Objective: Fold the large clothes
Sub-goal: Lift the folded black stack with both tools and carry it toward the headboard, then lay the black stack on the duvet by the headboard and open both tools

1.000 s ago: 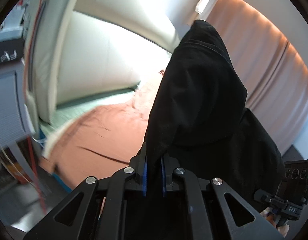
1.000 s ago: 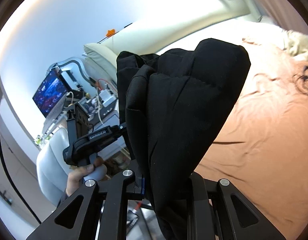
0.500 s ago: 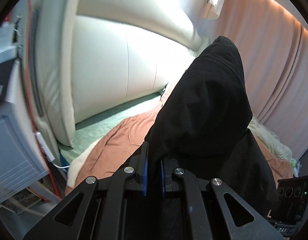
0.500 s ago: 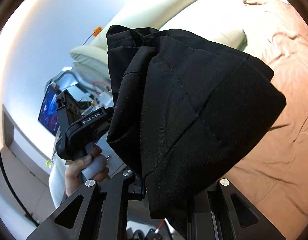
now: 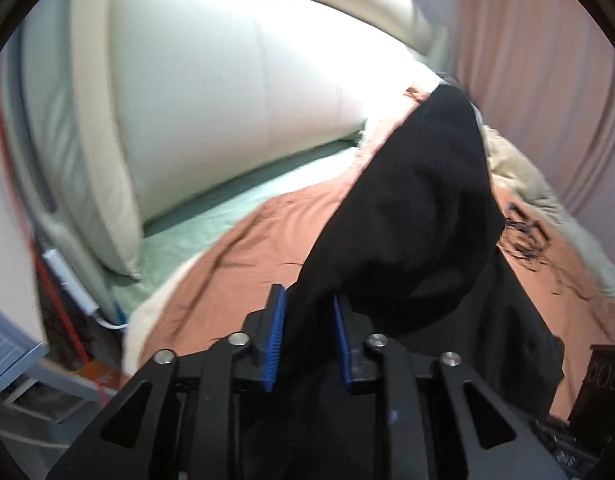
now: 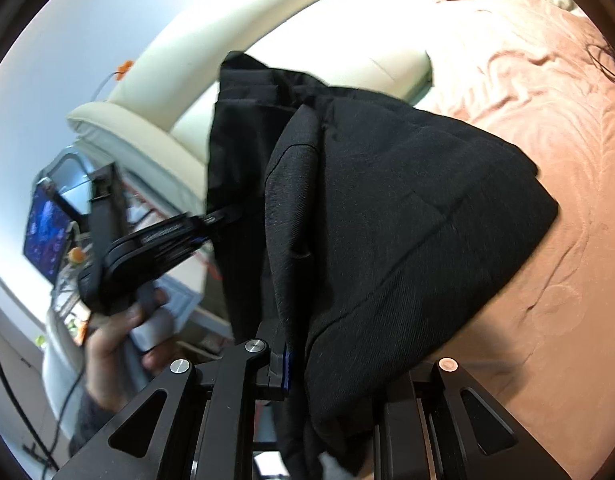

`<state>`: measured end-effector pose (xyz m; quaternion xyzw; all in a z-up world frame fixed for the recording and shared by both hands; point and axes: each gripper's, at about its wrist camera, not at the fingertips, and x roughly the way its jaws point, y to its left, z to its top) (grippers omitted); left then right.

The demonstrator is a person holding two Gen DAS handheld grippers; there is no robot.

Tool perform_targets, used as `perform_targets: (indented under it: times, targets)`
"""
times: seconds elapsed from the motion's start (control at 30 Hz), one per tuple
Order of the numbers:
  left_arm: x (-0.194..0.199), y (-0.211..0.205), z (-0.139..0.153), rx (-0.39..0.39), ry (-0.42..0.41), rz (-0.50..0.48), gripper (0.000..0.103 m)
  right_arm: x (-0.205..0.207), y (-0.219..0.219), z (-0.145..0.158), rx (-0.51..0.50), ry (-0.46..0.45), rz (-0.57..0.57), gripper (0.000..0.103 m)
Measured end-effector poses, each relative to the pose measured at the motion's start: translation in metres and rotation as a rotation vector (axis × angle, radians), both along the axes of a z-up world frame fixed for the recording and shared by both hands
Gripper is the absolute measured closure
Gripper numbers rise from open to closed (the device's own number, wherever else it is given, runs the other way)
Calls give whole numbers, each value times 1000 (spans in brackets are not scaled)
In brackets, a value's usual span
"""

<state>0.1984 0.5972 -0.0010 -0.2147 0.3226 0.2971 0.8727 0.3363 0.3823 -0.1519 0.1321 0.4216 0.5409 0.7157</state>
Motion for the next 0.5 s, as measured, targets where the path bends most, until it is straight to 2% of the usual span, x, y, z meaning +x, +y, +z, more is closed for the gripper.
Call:
perform_targets:
  times: [0.07, 0.17, 0.23, 0.27, 0.3, 0.33, 0.4, 0.5]
  targets:
    - [-12, -2, -5, -17, -6, -4, 78, 11, 4, -13, -44, -6, -21, 86]
    - [-30, -7, -17, -39, 8, -9, 77, 39, 7, -46, -174, 10, -84, 83]
    - [-42, -11, -30, -71, 17, -13, 77, 59, 3, -76, -280, 98, -120, 76]
    - [-48, -13, -40, -88, 23, -21, 77, 64, -2, -87, -280, 150, -128, 74]
    - [-50, -13, -46, -91, 27, -28, 77, 65, -8, -92, -273, 173, -137, 64]
    - [-53, -16, -51, -94, 30, -36, 77, 63, -13, -93, -284, 159, -153, 49]
    - [-58, -20, -62, -109, 26, -49, 77, 57, -22, -92, -314, 113, -169, 32]
    - [-59, -36, -62, -107, 27, -70, 76, 55, -33, -86, -316, 104, -163, 32]
